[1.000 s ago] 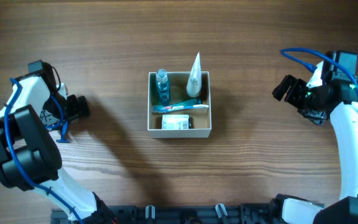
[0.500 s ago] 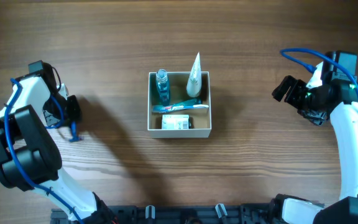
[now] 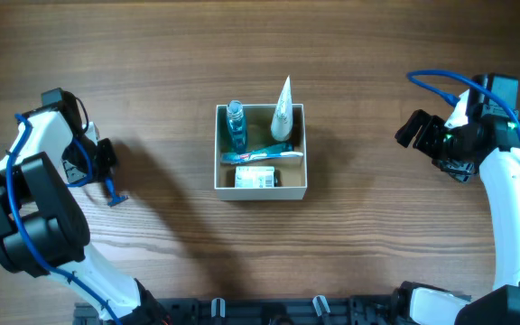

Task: Pack container
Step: 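Place the razor into the box and release it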

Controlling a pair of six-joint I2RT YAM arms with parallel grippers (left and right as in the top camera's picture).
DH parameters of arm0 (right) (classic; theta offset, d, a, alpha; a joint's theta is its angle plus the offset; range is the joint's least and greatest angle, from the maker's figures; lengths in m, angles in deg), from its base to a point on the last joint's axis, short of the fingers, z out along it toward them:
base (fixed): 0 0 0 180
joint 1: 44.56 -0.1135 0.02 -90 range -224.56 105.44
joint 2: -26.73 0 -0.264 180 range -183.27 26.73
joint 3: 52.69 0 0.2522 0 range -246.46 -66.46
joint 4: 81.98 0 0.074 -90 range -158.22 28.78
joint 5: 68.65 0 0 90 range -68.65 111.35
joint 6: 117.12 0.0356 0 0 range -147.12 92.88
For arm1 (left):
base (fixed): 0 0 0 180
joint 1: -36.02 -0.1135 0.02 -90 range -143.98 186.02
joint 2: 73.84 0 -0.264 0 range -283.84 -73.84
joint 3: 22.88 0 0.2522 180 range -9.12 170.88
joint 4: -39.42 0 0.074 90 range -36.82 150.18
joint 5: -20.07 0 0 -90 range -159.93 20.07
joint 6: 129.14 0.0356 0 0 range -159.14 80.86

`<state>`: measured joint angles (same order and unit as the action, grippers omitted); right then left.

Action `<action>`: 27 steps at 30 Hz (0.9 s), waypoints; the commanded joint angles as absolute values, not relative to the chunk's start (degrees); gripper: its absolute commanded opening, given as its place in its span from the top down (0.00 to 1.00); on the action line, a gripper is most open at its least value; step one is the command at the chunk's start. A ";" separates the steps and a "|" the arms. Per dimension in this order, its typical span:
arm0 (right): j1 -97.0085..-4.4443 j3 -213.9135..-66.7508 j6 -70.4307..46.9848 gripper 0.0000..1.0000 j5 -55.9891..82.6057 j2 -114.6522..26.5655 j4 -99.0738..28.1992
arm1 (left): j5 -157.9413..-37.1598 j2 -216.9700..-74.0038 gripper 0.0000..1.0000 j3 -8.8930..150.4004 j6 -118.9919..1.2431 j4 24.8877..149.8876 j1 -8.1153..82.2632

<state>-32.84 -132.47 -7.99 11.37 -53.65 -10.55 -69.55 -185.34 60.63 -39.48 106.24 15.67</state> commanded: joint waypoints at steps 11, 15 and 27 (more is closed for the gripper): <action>-32.79 -132.17 -8.53 0.00 11.88 -53.91 -11.49 | -77.60 -166.66 0.96 80.31 -35.17 121.80 35.73; -32.79 -132.17 -8.53 0.00 11.90 -53.91 -12.26 | -75.67 -161.56 0.96 80.31 -18.84 121.74 51.29; -32.79 -132.17 -8.75 0.00 11.90 -53.91 -12.45 | -75.67 -172.34 0.96 80.02 7.63 115.20 71.03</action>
<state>-32.84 -132.47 -7.96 11.35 -53.65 -12.13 -74.75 -170.02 79.98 2.49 117.85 70.53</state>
